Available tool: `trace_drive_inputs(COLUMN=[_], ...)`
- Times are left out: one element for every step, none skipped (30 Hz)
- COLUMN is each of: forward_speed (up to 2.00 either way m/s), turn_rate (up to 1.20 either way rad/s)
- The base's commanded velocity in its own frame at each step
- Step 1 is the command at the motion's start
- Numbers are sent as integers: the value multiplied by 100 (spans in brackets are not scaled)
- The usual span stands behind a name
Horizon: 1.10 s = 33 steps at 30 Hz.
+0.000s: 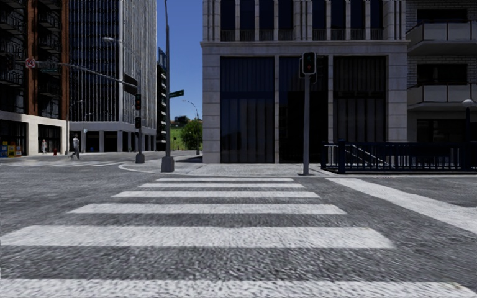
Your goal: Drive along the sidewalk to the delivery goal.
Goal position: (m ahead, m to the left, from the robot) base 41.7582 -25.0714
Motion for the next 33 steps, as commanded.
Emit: trace_drive_inputs(forward_speed=[200, 200, 200, 200, 200, 200, 200, 200, 200, 200, 200, 200, 200, 200, 200, 200, 200, 200, 200, 200, 200, 200, 200, 200, 200, 200, 200, 200, 200, 200, 200, 200, 200], turn_rate=[10, 10, 12, 13, 13, 13, 13, 13, 13, 14, 14, 14, 14, 14, 15, 15, 15, 16, 18, 18, 22, 25, 26, 26, 26, 26, 26, 26, 26, 26, 26, 26, 26])
